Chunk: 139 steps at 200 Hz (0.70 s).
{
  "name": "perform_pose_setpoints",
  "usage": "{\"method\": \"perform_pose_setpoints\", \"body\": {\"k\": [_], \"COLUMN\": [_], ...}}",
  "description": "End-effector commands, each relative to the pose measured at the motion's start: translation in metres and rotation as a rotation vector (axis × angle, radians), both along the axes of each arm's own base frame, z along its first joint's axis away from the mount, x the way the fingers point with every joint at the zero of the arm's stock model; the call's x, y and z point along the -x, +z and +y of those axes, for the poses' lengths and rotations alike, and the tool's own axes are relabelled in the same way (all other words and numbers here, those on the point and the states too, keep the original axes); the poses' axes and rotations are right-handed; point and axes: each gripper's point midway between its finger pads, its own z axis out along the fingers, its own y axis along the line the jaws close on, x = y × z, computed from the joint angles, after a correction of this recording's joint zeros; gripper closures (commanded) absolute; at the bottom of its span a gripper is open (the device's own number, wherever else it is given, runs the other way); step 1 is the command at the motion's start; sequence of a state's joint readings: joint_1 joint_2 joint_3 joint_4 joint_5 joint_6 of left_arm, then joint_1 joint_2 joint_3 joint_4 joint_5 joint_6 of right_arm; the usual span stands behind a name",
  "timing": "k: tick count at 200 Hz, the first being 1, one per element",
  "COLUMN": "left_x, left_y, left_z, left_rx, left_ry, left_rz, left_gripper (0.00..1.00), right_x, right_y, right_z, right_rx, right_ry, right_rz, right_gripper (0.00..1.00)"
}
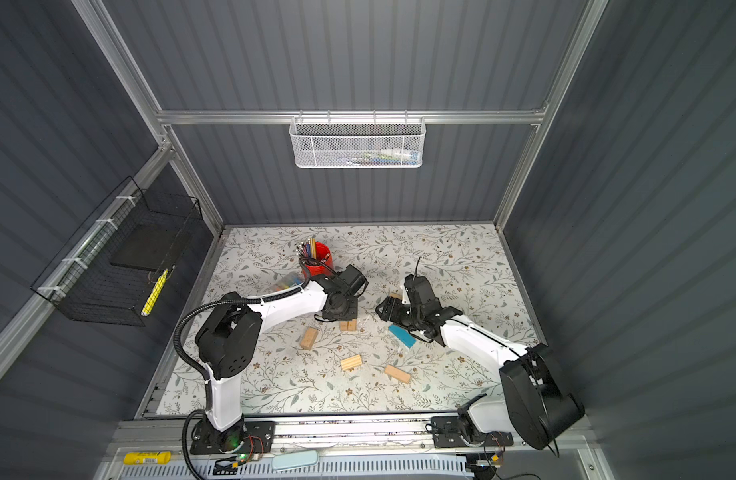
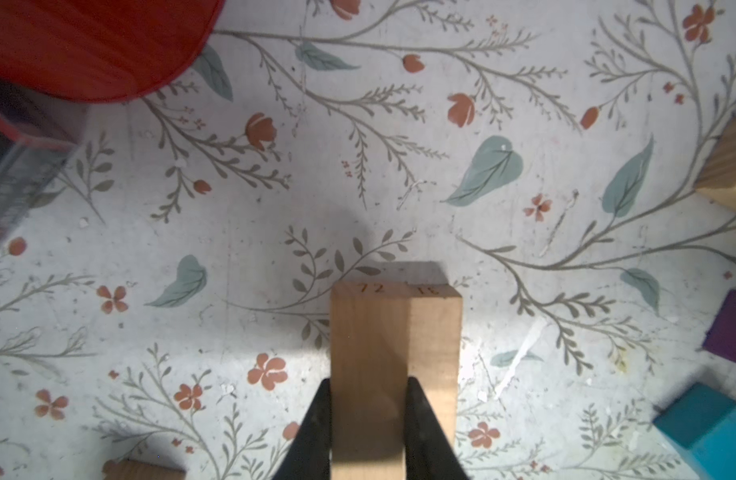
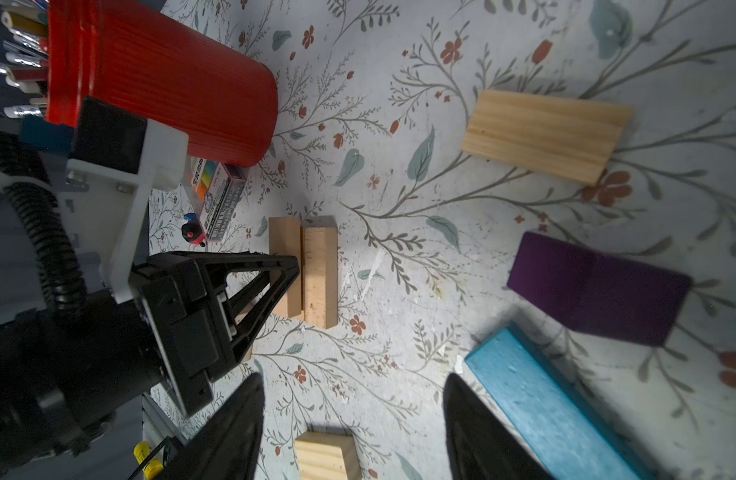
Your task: Build the wood block tower
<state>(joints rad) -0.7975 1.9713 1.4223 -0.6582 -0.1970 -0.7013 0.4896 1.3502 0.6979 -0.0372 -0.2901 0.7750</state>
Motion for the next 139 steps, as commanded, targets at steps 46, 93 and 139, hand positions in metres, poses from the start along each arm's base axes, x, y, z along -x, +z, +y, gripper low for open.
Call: {"method": "perform_pose_setpoints", "body": {"k": [46, 93, 139], "left_x": [0.0038, 0.0054, 0.0048], "left_y": [0.0011, 0.0012, 0.0025], "left_z": [0.0010, 0.0010, 0.0052], "left_rx": [0.009, 0.011, -0.005], "left_ry": [0.010, 0.003, 0.019], "left_rz": [0.021, 0.030, 0.021], "left_gripper": [0.82, 0.83, 0.83], "right_x": [0.0004, 0.0009, 0.0011], "right_y": [-0.0041, -0.0040, -0.0039], "right_z": [0.0005, -0.0005, -0.0002], "right_rx": [-0.006, -0.006, -0.009], "right_ry": [0.008, 0.008, 0.008], "right_rz": [0.008, 0.007, 0.005], "right_gripper": [0.32, 0.31, 0.31]}}
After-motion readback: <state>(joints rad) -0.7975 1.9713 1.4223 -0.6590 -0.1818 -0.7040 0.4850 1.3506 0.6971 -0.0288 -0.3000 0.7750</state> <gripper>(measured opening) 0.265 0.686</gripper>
